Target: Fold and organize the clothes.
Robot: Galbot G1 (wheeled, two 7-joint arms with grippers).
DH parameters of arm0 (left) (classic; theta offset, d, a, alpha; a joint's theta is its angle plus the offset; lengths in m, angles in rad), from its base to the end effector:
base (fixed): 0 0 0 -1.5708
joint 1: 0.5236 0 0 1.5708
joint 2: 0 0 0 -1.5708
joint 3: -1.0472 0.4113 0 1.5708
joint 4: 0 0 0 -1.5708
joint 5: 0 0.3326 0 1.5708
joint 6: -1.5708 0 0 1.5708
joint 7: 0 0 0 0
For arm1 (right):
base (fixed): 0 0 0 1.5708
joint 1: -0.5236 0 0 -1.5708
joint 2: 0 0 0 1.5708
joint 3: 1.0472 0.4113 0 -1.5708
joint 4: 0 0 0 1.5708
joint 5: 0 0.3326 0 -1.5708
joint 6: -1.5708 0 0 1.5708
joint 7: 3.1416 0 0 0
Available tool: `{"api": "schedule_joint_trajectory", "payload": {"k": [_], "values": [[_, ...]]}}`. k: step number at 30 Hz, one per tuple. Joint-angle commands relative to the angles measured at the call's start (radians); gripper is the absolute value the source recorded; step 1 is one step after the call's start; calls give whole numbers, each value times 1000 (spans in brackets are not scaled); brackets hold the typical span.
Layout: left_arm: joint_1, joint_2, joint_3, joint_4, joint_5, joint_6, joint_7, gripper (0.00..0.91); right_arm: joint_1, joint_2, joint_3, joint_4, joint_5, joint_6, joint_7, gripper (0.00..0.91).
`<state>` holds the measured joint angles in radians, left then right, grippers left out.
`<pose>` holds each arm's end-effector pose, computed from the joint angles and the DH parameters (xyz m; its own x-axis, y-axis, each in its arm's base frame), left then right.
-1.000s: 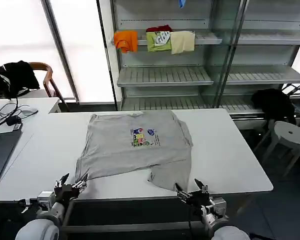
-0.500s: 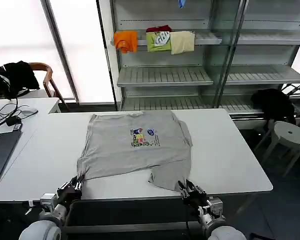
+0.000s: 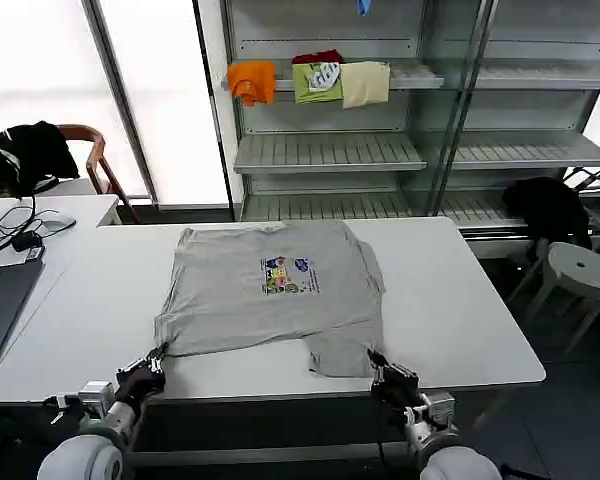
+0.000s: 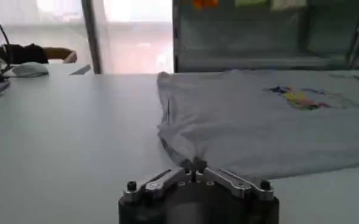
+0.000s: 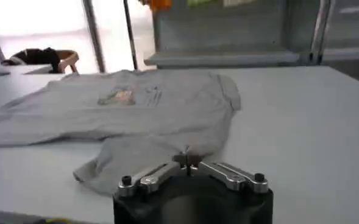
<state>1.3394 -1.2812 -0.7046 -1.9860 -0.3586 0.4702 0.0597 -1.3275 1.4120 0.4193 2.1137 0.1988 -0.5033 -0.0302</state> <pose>0.2147 0.1316 -0.3256 -0.9515 0.0311 0.3061 0.0179 0.9988 -0.0458 0.2055 -0.0086 -0.3101 -0.9389 -0.2328 0.2534 -0.2200 0.9724 0.0779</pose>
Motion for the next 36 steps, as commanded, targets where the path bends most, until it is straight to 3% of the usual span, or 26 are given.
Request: {"api": "schedule_joint_trajectory", "payload": {"k": [1, 5, 15, 27, 36], "values": [[-105, 1, -3, -12, -80, -46, 1, 10, 66, -2, 8, 4, 11, 26, 2, 0], [-194, 0, 16, 21, -91, -28, 4, 10, 166, 10, -1, -49, 13, 11, 16, 0], [-382, -21, 52, 217, -86, -7, -12, 10, 523, 72, -34, -353, 31, -16, 32, 0], [-445, -36, 61, 352, -11, -16, 5, 10, 692, 127, -33, -664, -48, 17, -23, 0], [-457, -34, 62, 412, 34, -13, 17, 10, 748, 152, -31, -780, -110, 56, -57, 0]]}}
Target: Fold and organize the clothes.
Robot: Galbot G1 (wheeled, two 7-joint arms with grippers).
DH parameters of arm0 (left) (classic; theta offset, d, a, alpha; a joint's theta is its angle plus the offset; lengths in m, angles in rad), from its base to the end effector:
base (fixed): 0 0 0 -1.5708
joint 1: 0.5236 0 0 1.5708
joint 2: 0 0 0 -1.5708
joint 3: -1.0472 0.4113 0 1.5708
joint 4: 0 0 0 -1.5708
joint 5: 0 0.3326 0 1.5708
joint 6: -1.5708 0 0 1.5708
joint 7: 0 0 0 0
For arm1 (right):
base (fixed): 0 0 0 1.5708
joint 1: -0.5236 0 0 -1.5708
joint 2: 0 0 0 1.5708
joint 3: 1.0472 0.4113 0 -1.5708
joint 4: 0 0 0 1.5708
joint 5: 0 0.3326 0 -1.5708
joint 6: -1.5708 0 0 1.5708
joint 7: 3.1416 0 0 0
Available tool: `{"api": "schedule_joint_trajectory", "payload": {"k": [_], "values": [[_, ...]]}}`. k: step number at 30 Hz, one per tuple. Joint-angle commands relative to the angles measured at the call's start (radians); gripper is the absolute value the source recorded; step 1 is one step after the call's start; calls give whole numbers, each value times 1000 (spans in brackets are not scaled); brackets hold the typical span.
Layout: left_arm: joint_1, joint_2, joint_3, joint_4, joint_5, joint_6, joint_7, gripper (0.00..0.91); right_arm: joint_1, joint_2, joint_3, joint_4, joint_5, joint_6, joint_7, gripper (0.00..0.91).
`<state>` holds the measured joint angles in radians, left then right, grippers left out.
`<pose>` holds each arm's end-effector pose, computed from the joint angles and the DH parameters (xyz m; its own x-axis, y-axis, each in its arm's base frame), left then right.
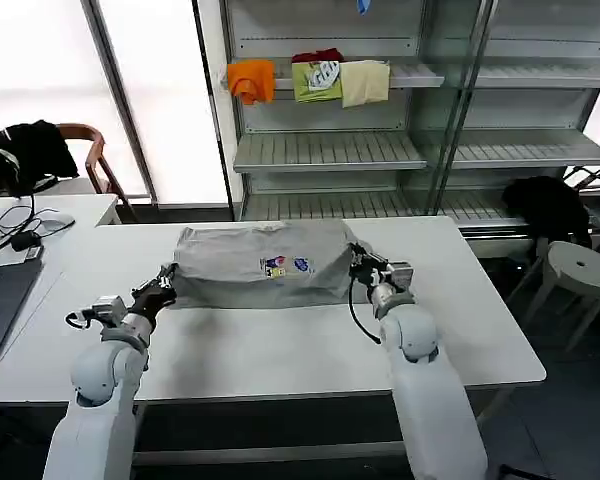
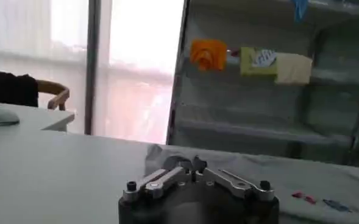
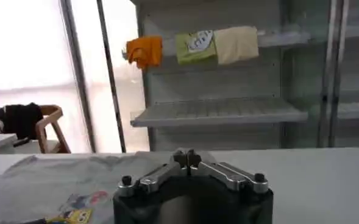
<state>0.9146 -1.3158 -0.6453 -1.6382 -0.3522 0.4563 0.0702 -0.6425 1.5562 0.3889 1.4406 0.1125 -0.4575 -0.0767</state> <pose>0.3749 0.1371 -0.3194 -0.9763 0.0183 0.2157 -0.0088 0.9923 -0.1239 0.4796 0.0377 -0.2896 -0.9562 -0.2281 0.1832 -0.2215 0.9735 0.0564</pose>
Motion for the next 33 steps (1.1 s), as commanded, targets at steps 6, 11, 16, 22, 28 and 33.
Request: {"api": "schedule_joint_trajectory", "payload": {"k": [6, 11, 16, 22, 28, 33], "values": [[-33, 2, 4, 81, 58, 0, 16, 20, 100, 18, 0, -154, -44, 17, -16, 0], [-37, 2, 4, 98, 68, -8, 19, 20, 117, 21, 1, -182, -66, 22, -21, 0], [-50, 0, 5, 117, 74, -17, 18, 907, 119, 23, 2, -196, -79, 33, -24, 484], [-76, -3, 12, 145, 97, -30, 9, 907, 145, 33, 9, -236, -92, 61, -13, 907], [-93, -3, 11, 148, 97, -43, -2, 907, 166, 42, 23, -259, -77, 97, 7, 907], [-92, 9, 6, 127, 84, -40, -9, 907, 170, 25, 28, -239, -50, 86, 12, 907]]}}
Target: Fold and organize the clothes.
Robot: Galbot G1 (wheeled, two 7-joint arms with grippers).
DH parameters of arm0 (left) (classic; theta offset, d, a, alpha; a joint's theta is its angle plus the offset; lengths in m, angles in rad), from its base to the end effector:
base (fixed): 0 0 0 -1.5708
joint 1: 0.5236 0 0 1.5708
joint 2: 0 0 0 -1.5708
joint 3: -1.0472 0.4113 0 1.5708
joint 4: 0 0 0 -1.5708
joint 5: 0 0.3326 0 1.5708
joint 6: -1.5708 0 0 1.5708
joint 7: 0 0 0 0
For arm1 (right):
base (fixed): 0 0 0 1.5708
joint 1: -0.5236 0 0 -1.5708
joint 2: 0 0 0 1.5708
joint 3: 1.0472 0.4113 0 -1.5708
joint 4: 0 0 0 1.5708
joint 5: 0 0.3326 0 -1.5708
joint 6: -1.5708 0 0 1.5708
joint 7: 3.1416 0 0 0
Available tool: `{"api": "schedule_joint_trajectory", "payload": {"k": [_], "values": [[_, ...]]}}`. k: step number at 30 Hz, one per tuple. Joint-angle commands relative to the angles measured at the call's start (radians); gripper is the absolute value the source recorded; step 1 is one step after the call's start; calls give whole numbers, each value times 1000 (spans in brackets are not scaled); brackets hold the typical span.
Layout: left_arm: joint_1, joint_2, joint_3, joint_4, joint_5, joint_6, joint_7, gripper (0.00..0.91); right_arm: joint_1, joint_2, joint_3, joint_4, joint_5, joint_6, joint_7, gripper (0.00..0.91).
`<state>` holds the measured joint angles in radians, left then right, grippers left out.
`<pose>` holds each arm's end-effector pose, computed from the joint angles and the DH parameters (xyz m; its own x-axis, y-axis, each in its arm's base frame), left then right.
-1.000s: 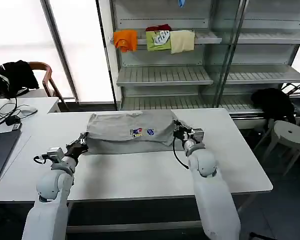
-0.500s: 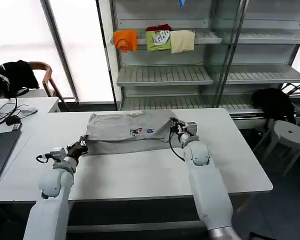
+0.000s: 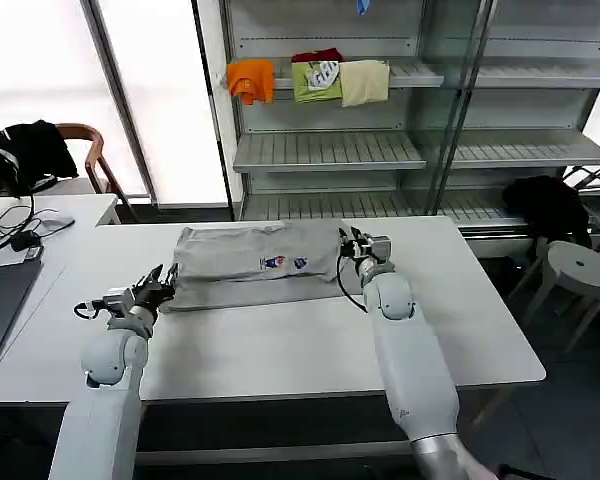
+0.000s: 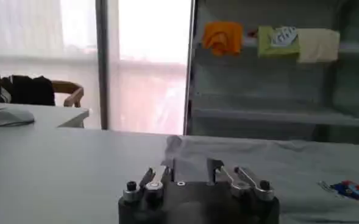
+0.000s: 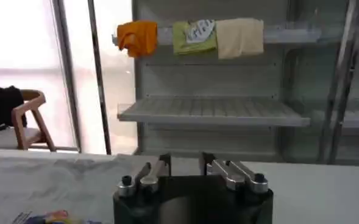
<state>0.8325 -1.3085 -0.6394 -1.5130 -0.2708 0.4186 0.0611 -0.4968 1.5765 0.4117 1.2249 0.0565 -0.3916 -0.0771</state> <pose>0.4087 0.1487 -0.3263 -0.9728 -0.0493 0.2265 -0.0623 0.9968 -0.0509 0.5390 0.0379 -0.2839 -0.9648 -0.1842 0.1879 -0.1844 0.9827 0.0163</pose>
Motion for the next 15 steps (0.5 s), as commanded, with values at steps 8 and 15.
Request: {"api": "schedule_joint_trajectory", "payload": {"k": [8, 15], "values": [[67, 11, 6, -44, 37, 28, 25, 907, -200, -86, -1, 233, 36, -127, -26, 907], [96, 12, 12, -40, 56, 26, 42, 907, -307, -147, 34, 329, 65, -149, -25, 907]]}}
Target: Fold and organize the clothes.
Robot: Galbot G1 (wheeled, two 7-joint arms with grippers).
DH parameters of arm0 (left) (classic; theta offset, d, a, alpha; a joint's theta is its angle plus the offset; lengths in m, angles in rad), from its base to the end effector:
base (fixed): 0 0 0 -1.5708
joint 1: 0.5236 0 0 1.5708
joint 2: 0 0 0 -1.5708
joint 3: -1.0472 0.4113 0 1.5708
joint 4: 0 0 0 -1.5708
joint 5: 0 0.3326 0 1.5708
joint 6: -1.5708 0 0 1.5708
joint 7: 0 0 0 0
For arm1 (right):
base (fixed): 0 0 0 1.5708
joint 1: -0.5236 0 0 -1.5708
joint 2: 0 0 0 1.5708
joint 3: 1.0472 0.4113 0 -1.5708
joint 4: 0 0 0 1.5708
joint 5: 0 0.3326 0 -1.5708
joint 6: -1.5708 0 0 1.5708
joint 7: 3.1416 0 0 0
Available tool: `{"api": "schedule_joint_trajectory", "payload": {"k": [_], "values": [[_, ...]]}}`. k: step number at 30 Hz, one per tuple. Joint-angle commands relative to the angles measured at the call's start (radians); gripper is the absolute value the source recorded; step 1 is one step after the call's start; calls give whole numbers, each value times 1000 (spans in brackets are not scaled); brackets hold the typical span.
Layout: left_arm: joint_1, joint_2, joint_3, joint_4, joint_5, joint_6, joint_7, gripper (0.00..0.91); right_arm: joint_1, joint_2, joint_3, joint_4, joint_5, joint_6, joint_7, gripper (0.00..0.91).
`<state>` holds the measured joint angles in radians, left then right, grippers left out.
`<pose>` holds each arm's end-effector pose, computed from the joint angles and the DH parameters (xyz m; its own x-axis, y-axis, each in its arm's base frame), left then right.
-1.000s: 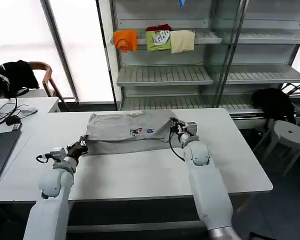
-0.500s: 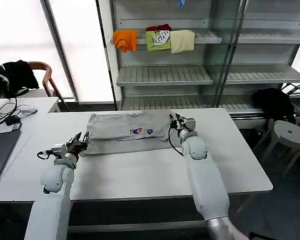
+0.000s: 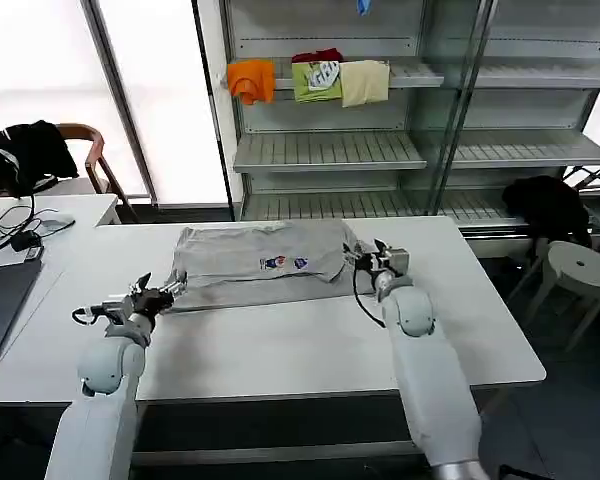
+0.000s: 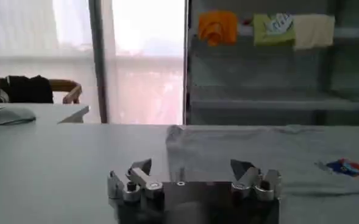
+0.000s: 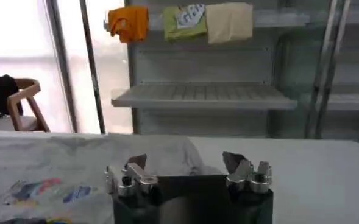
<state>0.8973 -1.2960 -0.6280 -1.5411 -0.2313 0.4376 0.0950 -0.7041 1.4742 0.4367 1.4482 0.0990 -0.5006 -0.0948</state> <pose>0.3861 0.1476 -0.3422 -0.9580 -0.0210 0.2859 -0.0225 0.9997 -0.0018 0.4620 -0.0151 -0.3156 -0.9457 -0.1553 0.2856 -0.1609 0.9870 0.0039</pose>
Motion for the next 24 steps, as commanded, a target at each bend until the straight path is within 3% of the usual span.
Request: {"api": "schedule_joint_trajectory", "payload": {"k": [1, 7, 9, 11, 12, 14, 15, 18, 20, 21, 22, 24], "values": [[31, 3, 0, -7, 18, 7, 10, 907, -105, -48, 10, 109, 21, -40, -7, 907], [26, 12, -1, 5, 21, 10, 11, 907, -119, -47, 14, 100, 9, -42, -4, 897], [27, 14, -2, 12, 24, 11, 11, 907, -122, -43, 11, 94, 0, -41, -7, 766], [29, 16, -3, 18, 25, 10, 13, 907, -124, -38, 8, 89, -10, -41, -13, 564], [31, 16, -4, 19, 25, 10, 13, 907, -124, -36, 7, 86, -15, -42, -14, 343], [36, 18, -4, 22, 25, 8, 17, 907, -124, -28, 4, 73, -30, -41, -16, 151], [38, 19, -4, 23, 26, 8, 18, 736, -123, -23, 2, 66, -38, -40, -16, 0], [42, 19, -5, 31, 34, 9, 23, 333, -122, -19, 0, 57, -42, -37, -15, 0], [45, 19, -6, 35, 47, 13, 28, 252, -121, -19, -3, 56, -42, -35, -15, 0], [45, 18, -8, 40, 50, 14, 31, 101, -120, -20, -3, 57, -42, -35, -16, 0], [47, 18, -9, 42, 50, 15, 34, 20, -119, -20, -4, 59, -41, -35, -16, 0], [50, 20, -11, 45, 49, 17, 42, 10, -118, -20, -6, 62, -41, -34, -16, 0]]}}
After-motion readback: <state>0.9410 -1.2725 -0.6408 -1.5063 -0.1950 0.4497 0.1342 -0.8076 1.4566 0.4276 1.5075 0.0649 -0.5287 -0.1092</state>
